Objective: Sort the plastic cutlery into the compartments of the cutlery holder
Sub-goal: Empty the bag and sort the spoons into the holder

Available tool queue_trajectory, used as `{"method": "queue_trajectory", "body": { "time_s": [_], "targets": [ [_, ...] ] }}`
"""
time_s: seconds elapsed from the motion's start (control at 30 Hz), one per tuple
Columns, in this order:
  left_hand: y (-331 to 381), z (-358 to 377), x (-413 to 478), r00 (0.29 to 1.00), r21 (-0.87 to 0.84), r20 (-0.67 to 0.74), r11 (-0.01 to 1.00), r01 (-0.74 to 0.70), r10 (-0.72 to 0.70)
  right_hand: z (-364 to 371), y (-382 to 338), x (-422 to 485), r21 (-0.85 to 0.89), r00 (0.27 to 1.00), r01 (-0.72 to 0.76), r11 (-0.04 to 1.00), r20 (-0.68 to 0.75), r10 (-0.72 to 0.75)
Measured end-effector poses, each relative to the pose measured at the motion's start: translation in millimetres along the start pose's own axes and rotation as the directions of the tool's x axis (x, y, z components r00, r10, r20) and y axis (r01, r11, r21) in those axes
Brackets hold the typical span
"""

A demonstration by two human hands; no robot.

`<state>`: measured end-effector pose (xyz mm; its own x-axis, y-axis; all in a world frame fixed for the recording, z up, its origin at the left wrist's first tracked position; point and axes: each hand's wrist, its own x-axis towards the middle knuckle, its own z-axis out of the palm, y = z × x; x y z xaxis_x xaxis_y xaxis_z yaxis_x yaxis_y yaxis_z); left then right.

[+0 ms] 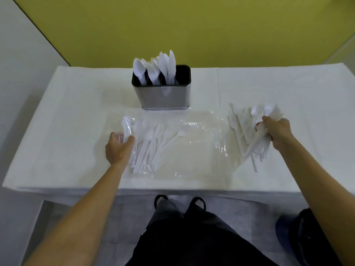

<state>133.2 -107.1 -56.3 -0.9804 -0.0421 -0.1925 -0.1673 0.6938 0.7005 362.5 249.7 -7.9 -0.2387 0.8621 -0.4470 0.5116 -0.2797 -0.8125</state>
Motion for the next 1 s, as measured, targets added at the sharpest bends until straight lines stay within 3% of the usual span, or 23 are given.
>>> {"method": "queue_trajectory", "body": {
  "time_s": [0.13, 0.3, 0.63, 0.8, 0.87, 1.0],
  "targets": [
    [-4, 1, 2, 1.000, 0.009, -0.008, 1.000, 0.007, -0.007, -8, -5, 27, -0.336, 0.988, 0.093, 0.937, -0.083, -0.127],
    [-4, 3, 3, 1.000, 0.004, -0.013, 1.000, 0.000, 0.000, -18, 3, 44, -0.526, 0.985, 0.101, 0.844, -0.067, -0.160],
    [-6, 5, 3, 1.000, -0.005, -0.016, 1.000, 0.007, -0.008, -15, 6, 30, -0.582, 0.968, 0.221, 0.783, 0.034, -0.248],
    [-4, 5, 3, 1.000, -0.004, -0.020, 1.000, 0.015, -0.015, 7, 2, -25, -0.456, 0.851, 0.513, 0.727, 0.157, -0.502],
    [-3, 4, 3, 1.000, -0.008, -0.016, 1.000, 0.018, -0.019, 25, 2, -50, -0.358, 0.837, 0.545, 0.758, 0.296, -0.461],
    [-2, 2, 2, 0.999, -0.040, -0.003, 0.999, 0.036, -0.036, 64, 10, -71, -0.363, 0.852, 0.409, 0.837, 0.481, -0.208]
  ]
}}
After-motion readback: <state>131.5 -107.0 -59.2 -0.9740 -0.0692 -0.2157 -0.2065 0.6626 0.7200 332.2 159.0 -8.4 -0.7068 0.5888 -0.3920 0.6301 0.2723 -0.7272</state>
